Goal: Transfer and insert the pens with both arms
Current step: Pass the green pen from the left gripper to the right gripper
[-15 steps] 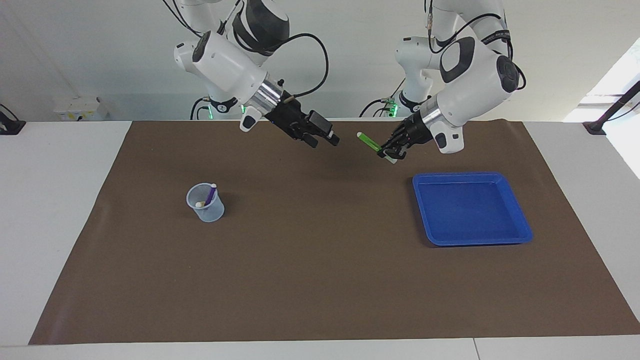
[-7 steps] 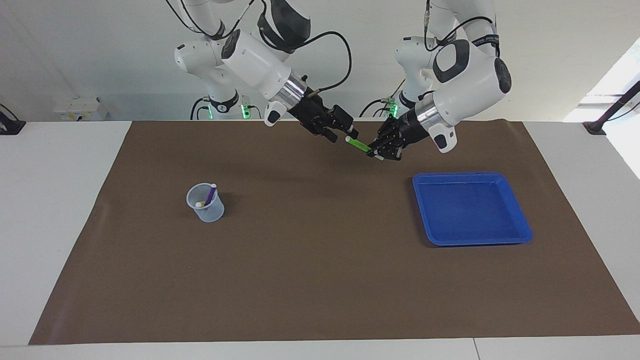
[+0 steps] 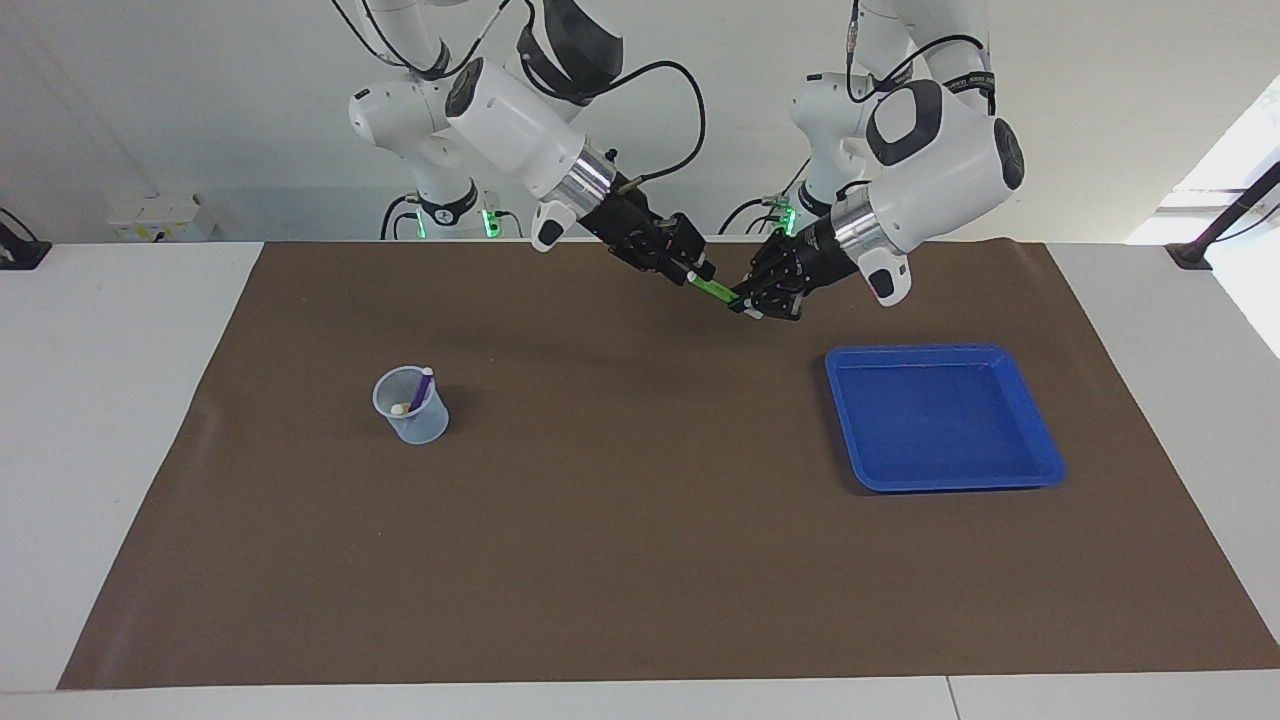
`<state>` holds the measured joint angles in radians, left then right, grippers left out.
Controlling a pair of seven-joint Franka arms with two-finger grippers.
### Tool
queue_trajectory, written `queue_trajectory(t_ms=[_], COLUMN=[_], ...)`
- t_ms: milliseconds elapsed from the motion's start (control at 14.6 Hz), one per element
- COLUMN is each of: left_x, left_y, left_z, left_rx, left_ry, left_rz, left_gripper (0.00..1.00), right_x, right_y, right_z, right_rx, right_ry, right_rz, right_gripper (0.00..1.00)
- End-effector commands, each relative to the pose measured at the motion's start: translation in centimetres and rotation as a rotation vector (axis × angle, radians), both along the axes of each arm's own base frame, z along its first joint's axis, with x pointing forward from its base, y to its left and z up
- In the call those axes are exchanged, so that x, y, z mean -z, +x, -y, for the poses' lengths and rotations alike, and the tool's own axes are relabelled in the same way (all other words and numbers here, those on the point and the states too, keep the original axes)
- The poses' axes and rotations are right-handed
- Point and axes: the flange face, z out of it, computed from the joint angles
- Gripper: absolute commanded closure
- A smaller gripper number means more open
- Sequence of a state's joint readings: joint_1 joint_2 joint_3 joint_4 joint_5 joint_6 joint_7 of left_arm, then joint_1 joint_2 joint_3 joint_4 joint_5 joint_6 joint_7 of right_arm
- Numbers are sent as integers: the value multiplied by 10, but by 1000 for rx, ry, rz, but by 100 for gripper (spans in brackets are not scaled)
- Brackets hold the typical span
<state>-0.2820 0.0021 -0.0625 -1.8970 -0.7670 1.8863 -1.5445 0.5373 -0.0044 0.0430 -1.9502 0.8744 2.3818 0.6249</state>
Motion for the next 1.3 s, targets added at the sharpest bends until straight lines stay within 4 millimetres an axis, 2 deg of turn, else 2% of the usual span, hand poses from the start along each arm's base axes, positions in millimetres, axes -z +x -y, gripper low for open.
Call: queue_trajectory(t_ms=[0,683,820,1025,1230], left_x=[-2,-3,-4,-4,-4], left_y=[-10,-8,-8,-8,-8], left_z=[-3,-4,-4,-4,-4], left_rx=[-33,-40,-45,-49,-50], left_ry=[-18,-26,-33,-34,-34], left_rz=[-2,-2,-3,-4,-5], left_gripper=[100,100,100,100,100], right_x=[-1,-3,-3,-3,-2], right_y=[-4,2,2,2,1], right_z=[2,5,5,5,4], right_rx=[4,46,44,44,45], right_ry=[8,12,12,13,12], right_rz=[33,63,63,61,54], right_gripper=[47,54,62,100,100])
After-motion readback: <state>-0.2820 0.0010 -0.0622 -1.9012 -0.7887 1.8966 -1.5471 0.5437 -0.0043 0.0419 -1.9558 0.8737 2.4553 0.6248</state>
